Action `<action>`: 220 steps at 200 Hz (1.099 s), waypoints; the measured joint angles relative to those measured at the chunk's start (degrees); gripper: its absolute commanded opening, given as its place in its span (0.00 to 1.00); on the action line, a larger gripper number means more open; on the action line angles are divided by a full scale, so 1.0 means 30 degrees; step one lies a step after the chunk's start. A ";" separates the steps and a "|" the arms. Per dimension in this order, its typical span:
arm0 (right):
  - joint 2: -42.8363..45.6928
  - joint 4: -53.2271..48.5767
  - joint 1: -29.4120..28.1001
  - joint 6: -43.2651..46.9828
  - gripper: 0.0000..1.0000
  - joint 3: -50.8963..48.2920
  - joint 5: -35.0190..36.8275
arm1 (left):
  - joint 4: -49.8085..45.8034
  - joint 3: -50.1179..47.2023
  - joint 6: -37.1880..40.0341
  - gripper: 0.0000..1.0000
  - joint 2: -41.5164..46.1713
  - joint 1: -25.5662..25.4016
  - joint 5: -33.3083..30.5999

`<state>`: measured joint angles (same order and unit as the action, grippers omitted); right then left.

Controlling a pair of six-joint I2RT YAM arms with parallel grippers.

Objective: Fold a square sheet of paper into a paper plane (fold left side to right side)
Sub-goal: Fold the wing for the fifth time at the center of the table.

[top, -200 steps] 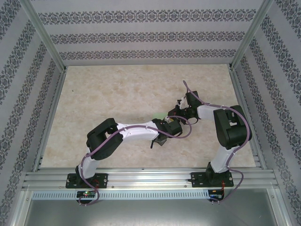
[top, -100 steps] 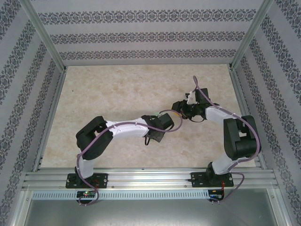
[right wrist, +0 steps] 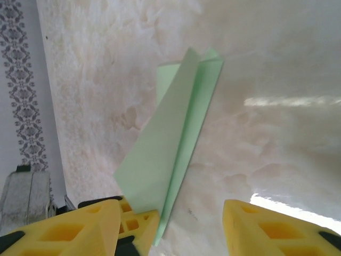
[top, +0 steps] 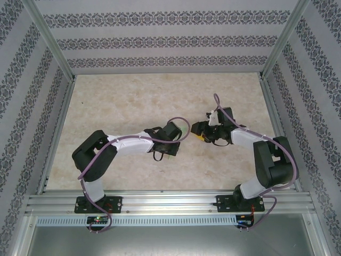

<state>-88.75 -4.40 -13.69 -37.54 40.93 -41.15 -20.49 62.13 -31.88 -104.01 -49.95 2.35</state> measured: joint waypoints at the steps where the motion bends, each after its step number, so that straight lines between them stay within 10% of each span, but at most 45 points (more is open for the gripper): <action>1: -0.0015 0.0022 -0.0036 -0.0029 0.55 0.0000 0.0007 | 0.0073 -0.0036 -0.0007 0.06 0.0000 0.0022 0.0080; 220: -0.4488 0.2397 -0.3789 -0.2535 0.42 0.2091 0.2025 | 0.6244 -0.3526 -0.3060 0.05 0.0350 0.2404 0.4772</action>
<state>-102.21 2.79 -25.06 -45.15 47.20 -35.07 -1.76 51.55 -41.06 -102.96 -42.74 16.67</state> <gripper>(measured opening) 0.429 0.059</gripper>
